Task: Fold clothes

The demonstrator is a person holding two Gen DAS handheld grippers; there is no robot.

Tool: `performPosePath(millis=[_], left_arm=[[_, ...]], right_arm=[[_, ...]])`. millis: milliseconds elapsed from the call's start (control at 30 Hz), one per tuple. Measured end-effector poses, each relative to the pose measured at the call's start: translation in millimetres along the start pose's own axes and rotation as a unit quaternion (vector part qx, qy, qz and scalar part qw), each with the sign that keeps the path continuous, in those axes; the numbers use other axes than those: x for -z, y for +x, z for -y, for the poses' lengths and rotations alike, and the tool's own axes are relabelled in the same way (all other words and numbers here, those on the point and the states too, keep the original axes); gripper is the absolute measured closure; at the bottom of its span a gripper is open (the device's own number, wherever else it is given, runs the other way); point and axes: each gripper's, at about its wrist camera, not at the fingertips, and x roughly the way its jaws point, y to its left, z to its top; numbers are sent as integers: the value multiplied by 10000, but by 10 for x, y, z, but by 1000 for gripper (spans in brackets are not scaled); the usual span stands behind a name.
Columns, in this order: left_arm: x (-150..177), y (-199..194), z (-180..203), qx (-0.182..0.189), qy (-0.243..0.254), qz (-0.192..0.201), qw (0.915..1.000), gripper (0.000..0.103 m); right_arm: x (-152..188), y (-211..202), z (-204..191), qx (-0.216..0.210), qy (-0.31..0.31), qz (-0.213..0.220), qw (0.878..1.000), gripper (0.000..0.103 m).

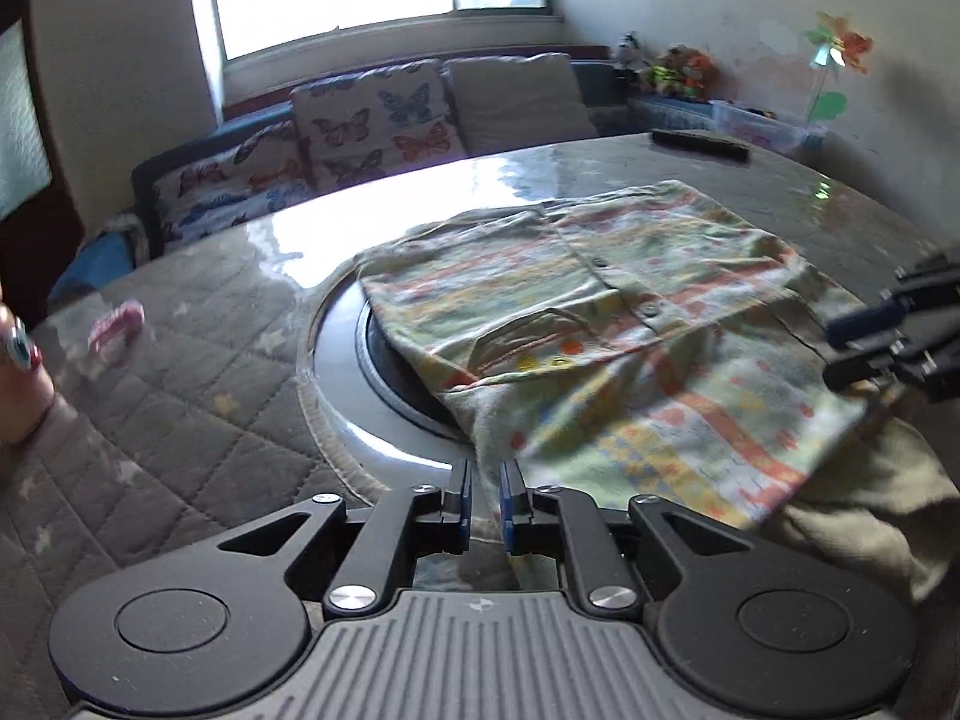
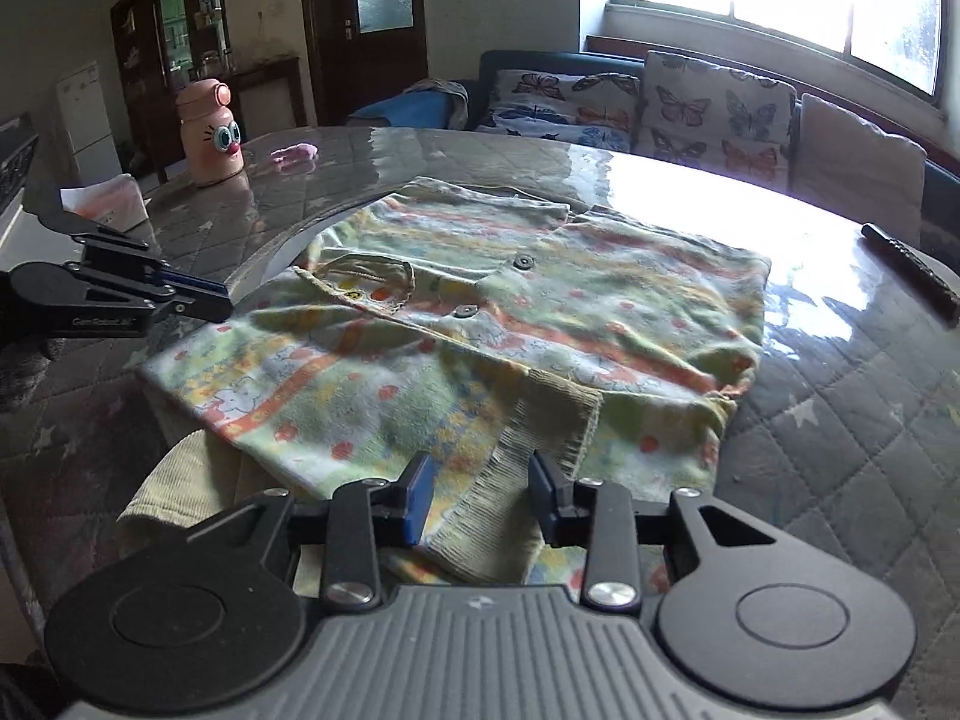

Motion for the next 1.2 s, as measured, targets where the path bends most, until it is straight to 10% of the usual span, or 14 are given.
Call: performPosePath(millis=[400,800,1200], left_arm=[[289,-362,897,445,2189,401,9739,60],[295,-237,1182,819,2574,797,9595,54],[-150,-144,914,984,1302,944,9821,96]], right_arm=[[-103,126,-415,-630,-498,26,9968,68],[76,-42,-17,-402,148,-125,9990,68],[105,-507,190,-253,-211,31,9995,67]])
